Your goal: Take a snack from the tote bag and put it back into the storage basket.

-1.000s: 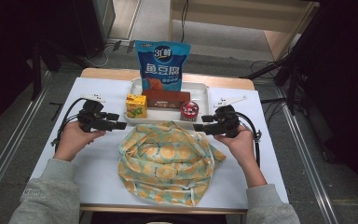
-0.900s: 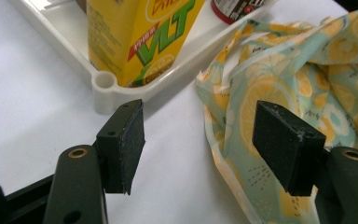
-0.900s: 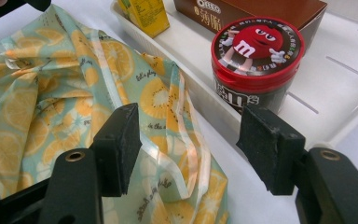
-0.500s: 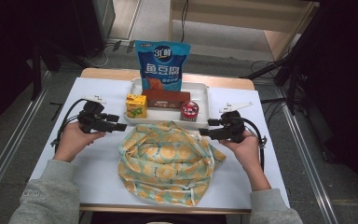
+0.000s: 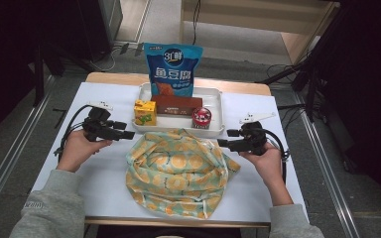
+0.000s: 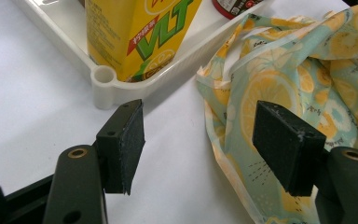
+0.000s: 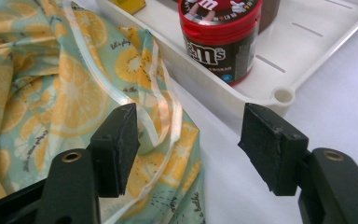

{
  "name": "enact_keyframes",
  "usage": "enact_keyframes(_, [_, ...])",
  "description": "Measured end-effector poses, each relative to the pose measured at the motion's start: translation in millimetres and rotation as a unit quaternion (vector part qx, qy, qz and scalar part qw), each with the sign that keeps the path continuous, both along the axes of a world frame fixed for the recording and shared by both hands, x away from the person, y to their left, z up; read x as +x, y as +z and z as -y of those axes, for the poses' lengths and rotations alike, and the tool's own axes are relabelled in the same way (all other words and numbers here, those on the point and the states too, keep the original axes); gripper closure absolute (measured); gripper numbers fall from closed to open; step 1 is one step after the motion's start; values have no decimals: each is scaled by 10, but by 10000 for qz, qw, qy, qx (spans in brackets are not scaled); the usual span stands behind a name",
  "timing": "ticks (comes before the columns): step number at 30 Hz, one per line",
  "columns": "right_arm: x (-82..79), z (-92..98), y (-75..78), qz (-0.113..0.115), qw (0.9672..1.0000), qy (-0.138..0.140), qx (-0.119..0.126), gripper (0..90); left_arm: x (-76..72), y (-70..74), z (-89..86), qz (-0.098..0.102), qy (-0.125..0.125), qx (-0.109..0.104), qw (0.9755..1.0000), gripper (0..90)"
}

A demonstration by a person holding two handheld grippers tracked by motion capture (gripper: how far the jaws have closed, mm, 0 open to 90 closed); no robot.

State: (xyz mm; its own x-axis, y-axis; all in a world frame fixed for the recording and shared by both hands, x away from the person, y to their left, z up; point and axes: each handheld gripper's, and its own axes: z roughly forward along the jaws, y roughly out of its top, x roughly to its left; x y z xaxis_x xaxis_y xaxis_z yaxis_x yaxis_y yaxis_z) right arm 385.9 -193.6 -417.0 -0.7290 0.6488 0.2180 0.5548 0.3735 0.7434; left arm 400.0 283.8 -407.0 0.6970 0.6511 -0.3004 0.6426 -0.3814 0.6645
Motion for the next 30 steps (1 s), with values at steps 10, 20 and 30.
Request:
enact_keyframes(10, [33,59,-61,-76,9999,-138,2,354,8,-20,14,-39,-23,55,10000,344])
enact_keyframes(20, [44,42,-85,-128,9998,-125,-75,350,17,-33,2,-73,-22,61,10000,343])
enact_keyframes(30, [56,45,-101,-168,9998,-122,-71,331,28,-49,-1,-108,-17,84,9999,343])
